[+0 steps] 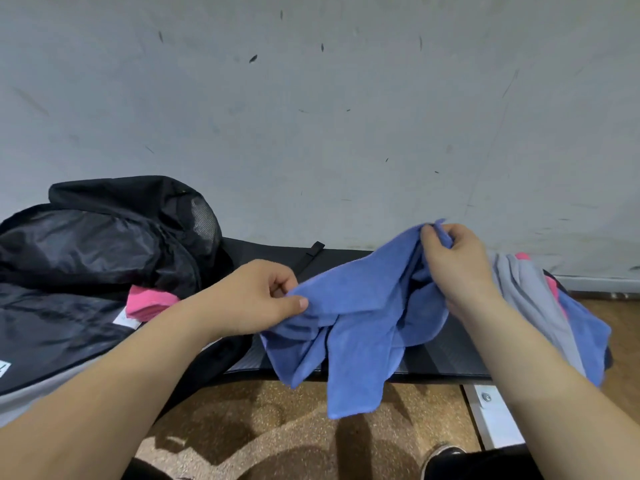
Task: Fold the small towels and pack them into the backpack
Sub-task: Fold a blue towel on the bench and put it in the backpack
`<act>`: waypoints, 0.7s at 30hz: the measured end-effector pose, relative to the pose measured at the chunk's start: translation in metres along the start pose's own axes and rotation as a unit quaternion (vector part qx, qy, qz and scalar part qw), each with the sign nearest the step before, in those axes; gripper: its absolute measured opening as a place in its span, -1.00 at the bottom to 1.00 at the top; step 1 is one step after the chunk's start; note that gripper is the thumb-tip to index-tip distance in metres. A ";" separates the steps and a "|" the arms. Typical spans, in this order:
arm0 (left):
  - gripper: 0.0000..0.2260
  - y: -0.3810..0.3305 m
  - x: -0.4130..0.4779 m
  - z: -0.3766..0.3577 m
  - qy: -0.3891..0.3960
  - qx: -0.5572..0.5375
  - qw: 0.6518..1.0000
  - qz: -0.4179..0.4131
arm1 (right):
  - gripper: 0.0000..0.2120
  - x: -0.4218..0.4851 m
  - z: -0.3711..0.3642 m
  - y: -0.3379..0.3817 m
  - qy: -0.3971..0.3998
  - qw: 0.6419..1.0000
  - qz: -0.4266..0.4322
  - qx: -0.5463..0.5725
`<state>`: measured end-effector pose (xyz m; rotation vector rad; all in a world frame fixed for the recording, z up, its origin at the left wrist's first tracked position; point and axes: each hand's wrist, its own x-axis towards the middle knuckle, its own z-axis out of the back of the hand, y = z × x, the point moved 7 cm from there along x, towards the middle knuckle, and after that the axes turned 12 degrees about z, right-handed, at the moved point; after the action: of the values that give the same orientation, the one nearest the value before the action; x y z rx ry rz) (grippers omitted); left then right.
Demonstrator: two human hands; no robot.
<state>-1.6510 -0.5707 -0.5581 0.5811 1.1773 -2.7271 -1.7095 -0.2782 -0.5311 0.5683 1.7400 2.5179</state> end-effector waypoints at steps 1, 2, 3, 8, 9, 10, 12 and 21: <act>-0.81 -0.001 0.000 0.004 -0.033 -0.022 0.999 -0.016 | -0.80 -0.004 -0.004 0.002 0.020 1.000 0.008 -0.002; -0.83 -0.004 -0.001 0.008 -0.059 -0.049 0.996 -0.033 | -0.88 -0.009 -0.010 0.006 0.046 0.999 0.016 -0.006; -0.86 -0.008 -0.004 0.011 -0.073 -0.078 0.993 -0.051 | -0.82 -0.015 -0.017 0.011 0.075 0.997 0.026 -0.015; -0.91 -0.035 -0.022 -0.004 -0.028 -0.113 0.986 -0.118 | -0.56 -0.054 -0.064 0.032 0.327 0.942 0.056 0.043; -0.91 -0.039 -0.024 -0.007 -0.019 -0.111 0.986 -0.126 | -0.63 -0.064 -0.073 0.034 0.378 0.923 0.056 0.052; -0.91 -0.041 -0.025 -0.008 -0.016 -0.115 0.985 -0.127 | -0.72 -0.069 -0.078 0.034 0.407 0.910 0.058 0.060; -0.92 -0.040 -0.025 -0.005 -0.020 -0.137 0.983 -0.120 | -0.80 -0.068 -0.079 0.034 0.411 0.907 0.051 0.080; -0.87 -0.013 -0.016 0.010 -0.045 -0.025 0.998 -0.041 | -0.69 -0.032 -0.049 0.012 0.166 0.986 0.023 -0.001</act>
<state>-1.6428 -0.5694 -0.5364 0.4065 1.2701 -2.7501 -1.6929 -0.3341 -0.5438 0.1955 1.8394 2.7776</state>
